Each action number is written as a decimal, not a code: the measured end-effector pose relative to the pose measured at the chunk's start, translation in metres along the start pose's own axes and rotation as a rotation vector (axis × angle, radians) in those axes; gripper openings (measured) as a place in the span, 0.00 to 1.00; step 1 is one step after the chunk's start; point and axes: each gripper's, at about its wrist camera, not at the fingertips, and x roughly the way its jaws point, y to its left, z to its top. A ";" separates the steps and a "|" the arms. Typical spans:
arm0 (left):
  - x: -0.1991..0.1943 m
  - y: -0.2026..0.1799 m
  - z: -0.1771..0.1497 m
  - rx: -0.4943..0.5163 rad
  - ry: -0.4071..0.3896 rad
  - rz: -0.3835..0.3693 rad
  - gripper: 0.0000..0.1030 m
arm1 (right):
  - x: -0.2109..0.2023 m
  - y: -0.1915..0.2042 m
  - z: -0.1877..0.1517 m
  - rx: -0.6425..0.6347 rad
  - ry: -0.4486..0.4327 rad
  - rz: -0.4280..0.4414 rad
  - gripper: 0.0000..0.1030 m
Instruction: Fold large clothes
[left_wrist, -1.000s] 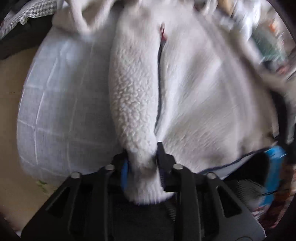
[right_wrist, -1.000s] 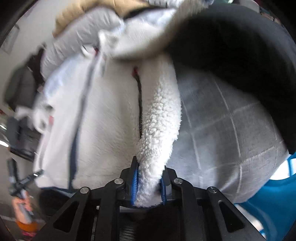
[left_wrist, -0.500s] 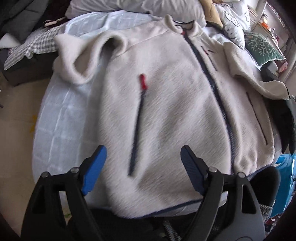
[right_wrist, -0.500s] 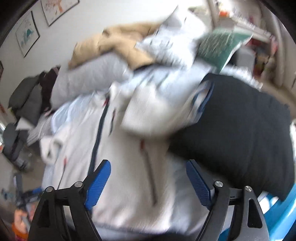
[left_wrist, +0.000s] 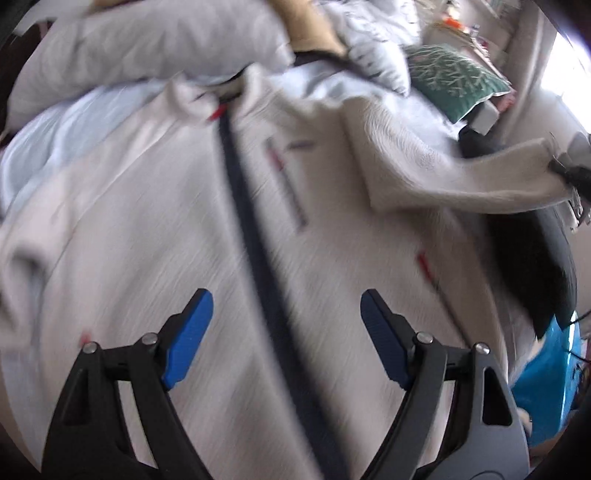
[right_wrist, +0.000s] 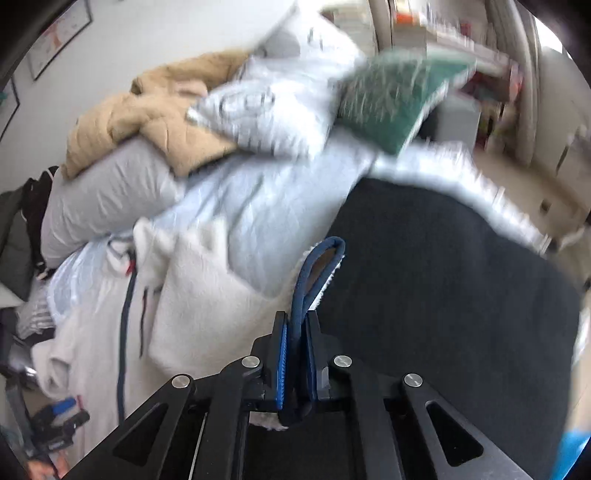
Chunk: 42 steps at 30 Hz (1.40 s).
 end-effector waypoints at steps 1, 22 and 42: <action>0.014 -0.010 0.017 0.018 -0.020 -0.003 0.80 | -0.013 -0.003 0.009 -0.019 -0.031 -0.025 0.08; 0.178 -0.157 0.105 0.073 -0.080 -0.178 0.47 | 0.030 -0.141 0.151 -0.088 -0.151 -0.665 0.14; -0.023 -0.003 0.050 0.144 -0.020 0.103 0.83 | -0.011 0.067 0.065 -0.107 -0.023 -0.211 0.78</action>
